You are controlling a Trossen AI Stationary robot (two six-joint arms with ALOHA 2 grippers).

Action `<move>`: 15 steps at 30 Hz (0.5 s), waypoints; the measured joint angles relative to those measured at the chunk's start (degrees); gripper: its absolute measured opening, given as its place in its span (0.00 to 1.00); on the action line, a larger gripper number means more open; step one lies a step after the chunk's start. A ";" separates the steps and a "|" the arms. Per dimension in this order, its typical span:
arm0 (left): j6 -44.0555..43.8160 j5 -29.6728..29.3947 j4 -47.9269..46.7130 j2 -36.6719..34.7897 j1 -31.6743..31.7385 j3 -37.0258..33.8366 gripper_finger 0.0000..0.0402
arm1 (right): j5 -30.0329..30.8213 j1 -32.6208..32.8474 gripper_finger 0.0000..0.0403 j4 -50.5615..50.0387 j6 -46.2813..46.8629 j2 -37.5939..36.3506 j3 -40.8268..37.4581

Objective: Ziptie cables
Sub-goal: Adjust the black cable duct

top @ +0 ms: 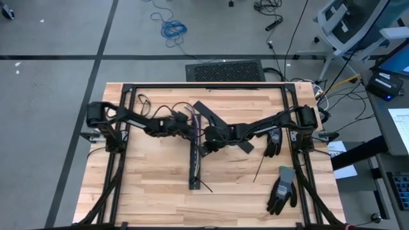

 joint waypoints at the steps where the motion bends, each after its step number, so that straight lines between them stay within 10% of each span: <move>1: 0.01 0.68 1.67 0.84 -0.37 0.81 0.00 | 0.05 0.15 0.00 1.66 0.10 0.45 0.03; 15: 13.27 21.49 1.02 -2.32 -0.20 4.94 0.00 | -5.54 1.48 0.00 3.65 -12.51 -4.58 0.17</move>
